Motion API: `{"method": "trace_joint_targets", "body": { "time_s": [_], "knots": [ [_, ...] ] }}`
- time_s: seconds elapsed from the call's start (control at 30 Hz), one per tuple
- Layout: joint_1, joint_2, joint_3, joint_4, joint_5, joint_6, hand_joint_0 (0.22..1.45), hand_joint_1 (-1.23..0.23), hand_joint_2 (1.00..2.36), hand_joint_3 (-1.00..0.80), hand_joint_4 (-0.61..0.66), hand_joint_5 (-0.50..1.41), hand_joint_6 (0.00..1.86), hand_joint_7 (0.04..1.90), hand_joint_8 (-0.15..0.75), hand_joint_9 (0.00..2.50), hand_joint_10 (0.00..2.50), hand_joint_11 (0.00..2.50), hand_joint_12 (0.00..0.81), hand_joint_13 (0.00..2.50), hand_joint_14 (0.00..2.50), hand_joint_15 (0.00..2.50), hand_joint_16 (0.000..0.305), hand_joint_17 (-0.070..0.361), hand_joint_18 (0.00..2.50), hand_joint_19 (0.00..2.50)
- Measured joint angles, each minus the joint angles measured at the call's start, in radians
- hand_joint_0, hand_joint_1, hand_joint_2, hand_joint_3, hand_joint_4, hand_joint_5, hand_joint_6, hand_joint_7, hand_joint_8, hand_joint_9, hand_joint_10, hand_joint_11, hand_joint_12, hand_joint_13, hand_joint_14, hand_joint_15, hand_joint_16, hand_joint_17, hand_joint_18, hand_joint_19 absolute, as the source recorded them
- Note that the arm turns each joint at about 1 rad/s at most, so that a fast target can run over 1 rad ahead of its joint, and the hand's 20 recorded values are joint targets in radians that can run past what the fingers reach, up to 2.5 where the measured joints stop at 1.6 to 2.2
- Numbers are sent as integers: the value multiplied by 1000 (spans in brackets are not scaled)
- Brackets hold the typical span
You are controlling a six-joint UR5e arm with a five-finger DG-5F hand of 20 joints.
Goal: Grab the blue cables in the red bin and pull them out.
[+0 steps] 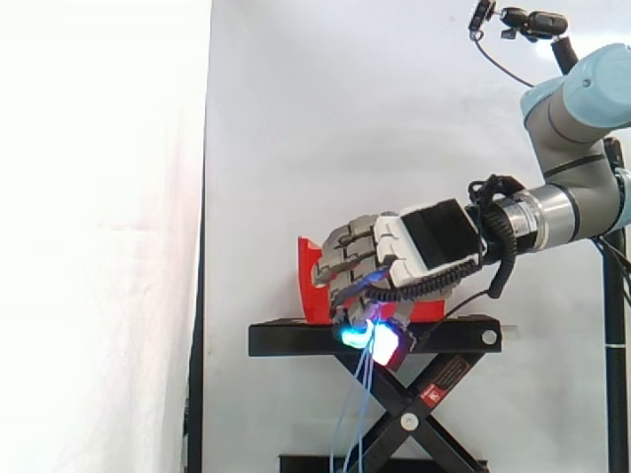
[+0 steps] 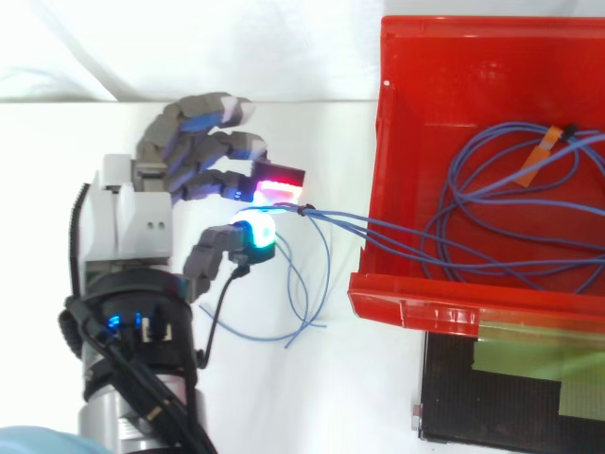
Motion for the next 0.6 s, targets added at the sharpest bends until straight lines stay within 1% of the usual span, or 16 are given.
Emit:
{"method": "trace_joint_targets", "body": {
  "time_s": [0.13, 0.23, 0.43, 0.6],
  "knots": [
    [14, 11, 0, -5, 1, 24, 960, -734, 1000, -1000, 141, 912, 783, 511, 290, 948, 22, 738, 347, 690, 22, 643, 42, 95, 577, 738],
    [25, 17, 0, -23, 2, 54, 960, -734, 1000, -1000, 149, 914, 780, 513, 292, 949, 22, 745, 349, 690, 23, 647, 42, 95, 577, 737],
    [47, 27, 0, -52, 3, 159, 959, -735, 1000, -1000, 144, 915, 770, 512, 290, 948, 21, 735, 348, 691, 22, 647, 42, 95, 575, 737],
    [65, 41, 0, -57, 4, 272, 958, -735, 1000, -1000, 146, 917, 765, 506, 292, 949, 19, 738, 348, 691, 21, 648, 42, 95, 574, 746]
  ]
}}
